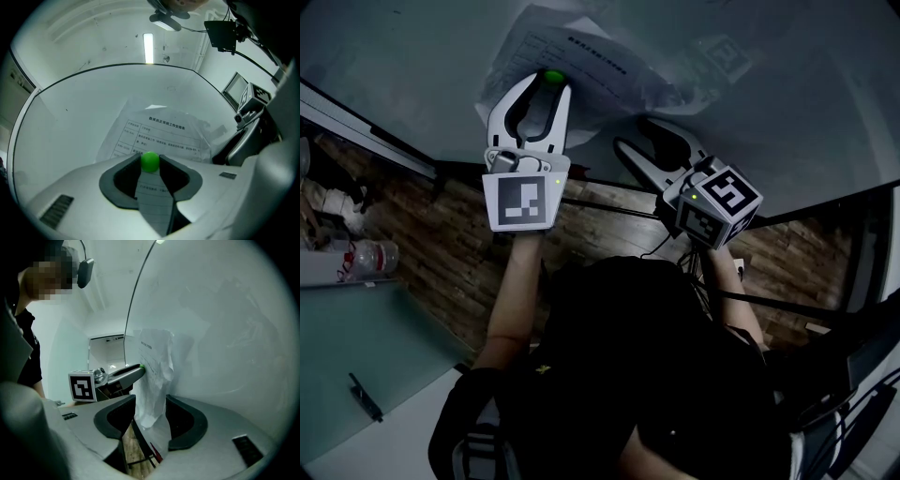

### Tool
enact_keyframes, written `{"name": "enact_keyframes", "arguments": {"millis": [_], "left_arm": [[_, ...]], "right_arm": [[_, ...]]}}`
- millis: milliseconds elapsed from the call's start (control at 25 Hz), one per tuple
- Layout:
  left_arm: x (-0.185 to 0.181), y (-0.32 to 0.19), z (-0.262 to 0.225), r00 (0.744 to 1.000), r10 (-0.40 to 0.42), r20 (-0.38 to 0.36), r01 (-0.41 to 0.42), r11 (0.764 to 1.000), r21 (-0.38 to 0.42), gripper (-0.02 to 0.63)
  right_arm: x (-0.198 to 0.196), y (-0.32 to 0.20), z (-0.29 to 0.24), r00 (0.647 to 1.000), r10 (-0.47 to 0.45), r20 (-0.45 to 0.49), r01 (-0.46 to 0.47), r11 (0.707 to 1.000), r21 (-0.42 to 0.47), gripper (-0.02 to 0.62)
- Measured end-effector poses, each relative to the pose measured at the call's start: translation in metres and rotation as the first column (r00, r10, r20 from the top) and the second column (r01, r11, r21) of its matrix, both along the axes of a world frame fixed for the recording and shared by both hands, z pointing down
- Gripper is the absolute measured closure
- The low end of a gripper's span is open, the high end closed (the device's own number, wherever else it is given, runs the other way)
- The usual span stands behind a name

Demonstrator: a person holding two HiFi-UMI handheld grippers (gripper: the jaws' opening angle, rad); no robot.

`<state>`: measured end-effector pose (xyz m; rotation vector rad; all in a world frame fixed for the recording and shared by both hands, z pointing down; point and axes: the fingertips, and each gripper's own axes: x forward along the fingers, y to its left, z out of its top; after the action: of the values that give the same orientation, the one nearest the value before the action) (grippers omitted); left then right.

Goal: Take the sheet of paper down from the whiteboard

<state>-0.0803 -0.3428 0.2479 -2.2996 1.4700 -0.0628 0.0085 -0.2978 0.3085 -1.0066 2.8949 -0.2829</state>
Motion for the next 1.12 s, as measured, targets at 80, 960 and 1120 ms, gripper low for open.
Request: {"name": "enact_keyframes", "arguments": {"millis": [80,960,1120], "left_arm": [[0.0,0.0,0.0,1.0,0.0,-0.002,0.0,1.0,0.002,0.463],[0.0,0.0,0.001,1.0,0.013,0.001,-0.013,1.0,-0.016,0.463],[0.0,0.001,0.0,1.0,0.013,0.001,-0.013,1.0,-0.014,0.463]], "right_arm": [[-0.002,-0.001,0.002,1.0,0.0,0.001,0.0,1.0,-0.012,0.408],[-0.03,-0.009,-0.02,0.994,-0.091,0.053,0.087,0.993,0.074,0.409],[-0.028,-0.01,-0.023,0.995,-0.093,0.049,0.088,0.992,0.085,0.445]]}}
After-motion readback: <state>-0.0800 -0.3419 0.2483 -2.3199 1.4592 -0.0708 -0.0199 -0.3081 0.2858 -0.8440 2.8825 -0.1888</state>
